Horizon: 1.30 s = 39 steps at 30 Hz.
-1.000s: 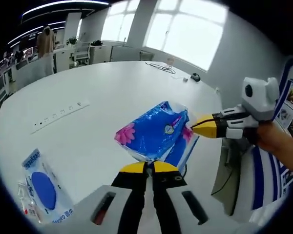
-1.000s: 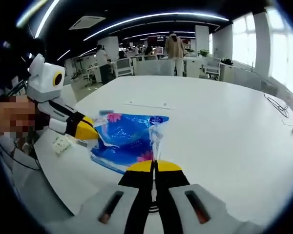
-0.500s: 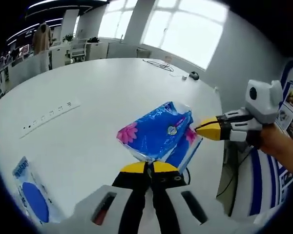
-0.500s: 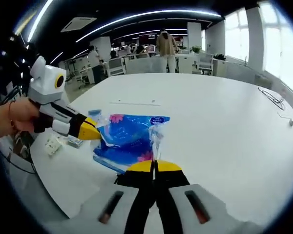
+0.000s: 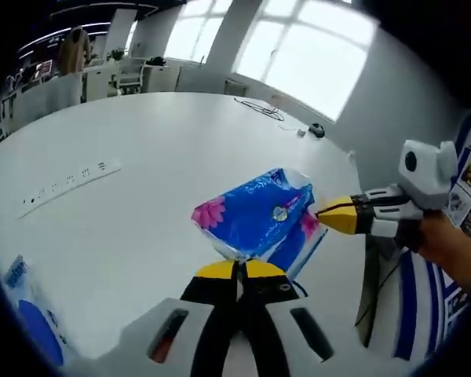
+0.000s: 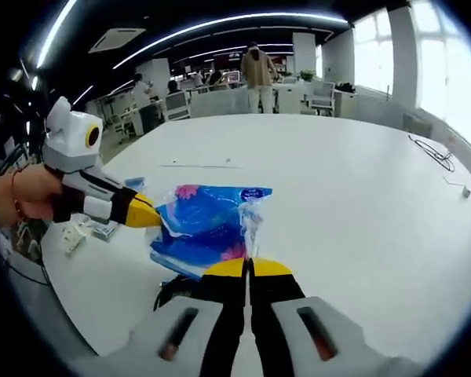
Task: Arrange the tabletop items into an orderly group along one side of the table until the central work area is clear of visible clutter.
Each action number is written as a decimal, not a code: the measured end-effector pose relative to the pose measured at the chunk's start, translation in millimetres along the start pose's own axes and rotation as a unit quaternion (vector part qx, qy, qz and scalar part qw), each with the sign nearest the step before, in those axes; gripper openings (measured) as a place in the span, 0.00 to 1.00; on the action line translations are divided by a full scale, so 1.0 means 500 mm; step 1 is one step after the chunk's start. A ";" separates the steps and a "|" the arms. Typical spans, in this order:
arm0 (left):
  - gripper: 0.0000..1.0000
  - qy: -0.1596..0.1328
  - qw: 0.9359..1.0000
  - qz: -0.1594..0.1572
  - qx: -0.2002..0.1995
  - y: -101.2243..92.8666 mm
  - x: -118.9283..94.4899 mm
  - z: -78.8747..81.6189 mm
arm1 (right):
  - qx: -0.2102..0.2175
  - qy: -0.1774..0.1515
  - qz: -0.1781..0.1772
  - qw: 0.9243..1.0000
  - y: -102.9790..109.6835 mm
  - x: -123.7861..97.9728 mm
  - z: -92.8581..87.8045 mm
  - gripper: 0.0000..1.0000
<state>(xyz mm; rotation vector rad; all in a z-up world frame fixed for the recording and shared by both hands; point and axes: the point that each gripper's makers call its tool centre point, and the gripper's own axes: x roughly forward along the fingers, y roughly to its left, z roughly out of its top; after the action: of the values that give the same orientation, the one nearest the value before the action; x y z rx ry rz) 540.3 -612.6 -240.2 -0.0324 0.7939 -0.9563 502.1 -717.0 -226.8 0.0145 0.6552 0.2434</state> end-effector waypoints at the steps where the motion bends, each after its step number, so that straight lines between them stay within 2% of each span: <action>1: 0.00 0.000 1.000 0.001 -0.002 0.003 0.005 0.001 | 0.000 0.002 0.000 1.000 -0.005 0.007 -0.003 0.00; 8: 0.00 0.008 1.000 0.004 -0.015 0.030 0.053 -0.008 | 0.008 0.008 0.001 1.000 -0.018 0.041 -0.013 0.00; 21: 0.00 0.022 0.999 0.006 -0.039 0.067 0.109 -0.036 | 0.016 0.035 0.006 0.999 -0.047 0.107 -0.052 0.00; 29: 0.00 0.029 0.998 0.005 -0.051 0.083 0.137 -0.050 | 0.018 0.046 0.009 0.999 -0.066 0.143 -0.063 0.00; 39: 0.00 0.035 0.998 0.002 -0.062 0.091 0.153 -0.060 | 0.025 0.057 0.010 0.998 -0.080 0.158 -0.083 0.00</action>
<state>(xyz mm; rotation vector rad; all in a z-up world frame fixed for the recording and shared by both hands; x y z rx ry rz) 578.9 -632.6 -323.2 -0.1052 0.9159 -0.9080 546.1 -740.3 -311.0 0.0555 0.7754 0.2475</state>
